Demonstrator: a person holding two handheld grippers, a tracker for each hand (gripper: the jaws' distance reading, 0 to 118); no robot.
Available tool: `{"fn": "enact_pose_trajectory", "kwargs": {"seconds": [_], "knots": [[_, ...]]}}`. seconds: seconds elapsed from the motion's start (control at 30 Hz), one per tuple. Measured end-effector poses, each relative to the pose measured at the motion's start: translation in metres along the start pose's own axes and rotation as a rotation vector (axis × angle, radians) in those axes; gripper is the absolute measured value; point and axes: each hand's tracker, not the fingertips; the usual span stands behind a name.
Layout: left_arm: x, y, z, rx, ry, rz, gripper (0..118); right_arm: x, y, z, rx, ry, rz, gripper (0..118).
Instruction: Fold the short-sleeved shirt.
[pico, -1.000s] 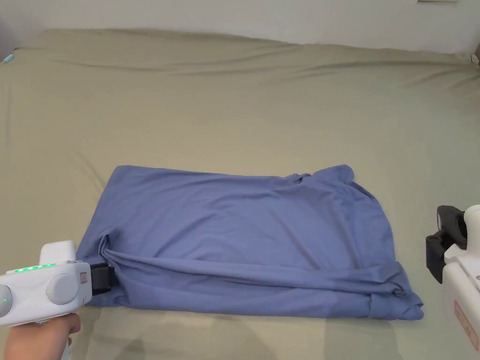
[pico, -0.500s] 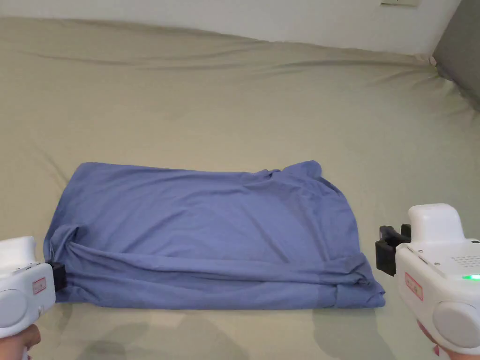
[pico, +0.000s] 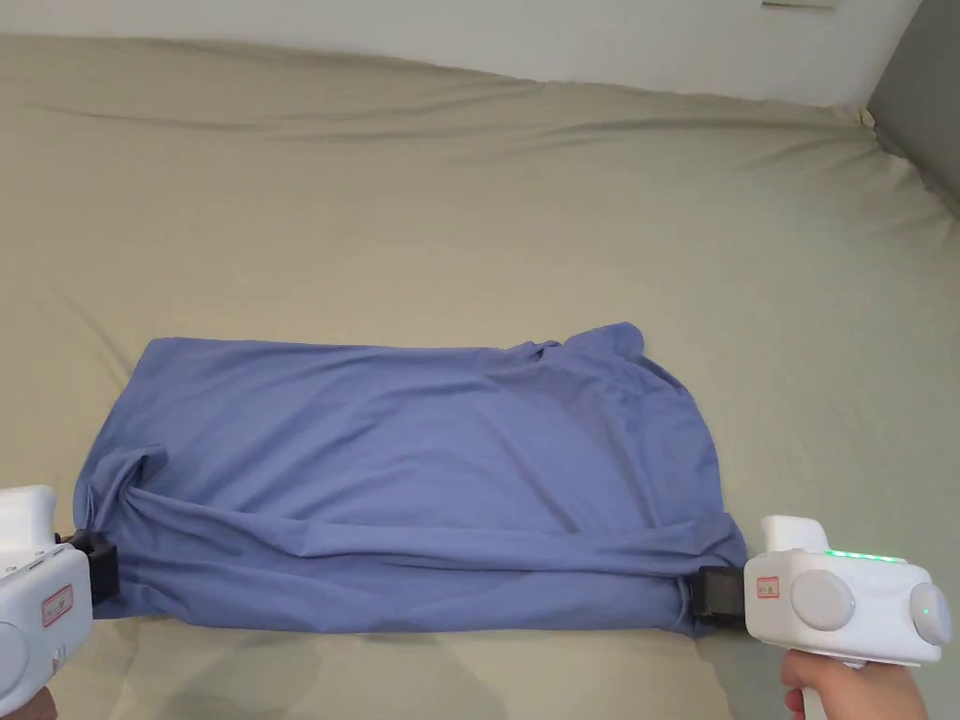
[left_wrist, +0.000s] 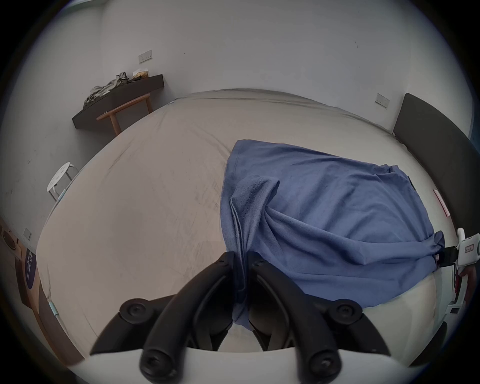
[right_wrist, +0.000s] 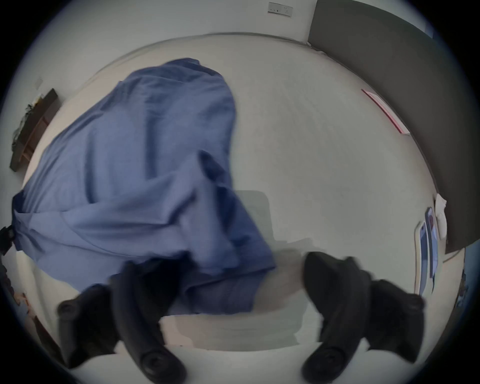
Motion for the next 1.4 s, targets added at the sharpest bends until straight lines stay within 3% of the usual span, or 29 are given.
{"fn": "enact_pose_trajectory", "kwargs": {"seconds": [0.03, 0.07, 0.1, 0.13, 0.3, 0.5, 0.77, 0.9, 1.03, 1.17, 1.3, 1.4], "knots": [[0.000, 0.000, 0.000, -0.001, 0.000, 0.000, 6, -0.005, 0.001, 0.005, 0.016, 0.023, 0.029, 72], [0.000, 0.000, 0.001, -0.002, 0.000, 0.001, 5, -0.011, 0.003, 0.009, 0.023, 0.046, 0.057, 43], [-0.001, 0.001, -0.001, 0.001, 0.001, 0.001, 6, -0.018, 0.004, 0.011, 0.022, 0.069, 0.076, 21], [0.000, 0.002, 0.000, 0.002, 0.001, -0.002, 6, -0.018, 0.007, 0.010, 0.017, 0.077, 0.079, 17], [-0.003, 0.015, 0.017, 0.036, -0.022, -0.005, 6, -0.014, 0.010, 0.026, 0.031, 0.040, 0.082, 15], [-0.012, 0.026, 0.051, 0.089, -0.079, -0.009, 6, 0.017, 0.009, 0.087, 0.085, 0.112, 0.032, 15], [-0.034, -0.005, 0.087, 0.065, -0.058, -0.082, 5, 0.008, -0.038, 0.152, 0.074, 0.113, 0.033, 15], [-0.051, -0.039, 0.085, -0.029, -0.035, -0.093, 6, 0.014, -0.069, 0.141, 0.001, 0.080, 0.069, 15], [-0.062, -0.072, 0.067, -0.154, -0.025, -0.114, 6, 0.020, -0.095, 0.116, -0.080, 0.106, 0.026, 15], [-0.056, -0.098, 0.040, -0.239, 0.019, -0.249, 5, 0.011, -0.112, 0.092, -0.113, 0.055, 0.063, 15], [-0.056, -0.103, 0.027, -0.261, 0.024, -0.219, 6, 0.010, -0.116, 0.068, -0.143, 0.030, 0.076, 16], [-0.058, -0.101, 0.026, -0.269, 0.023, -0.198, 7, 0.017, -0.113, 0.059, -0.141, 0.024, 0.040, 16]]}}
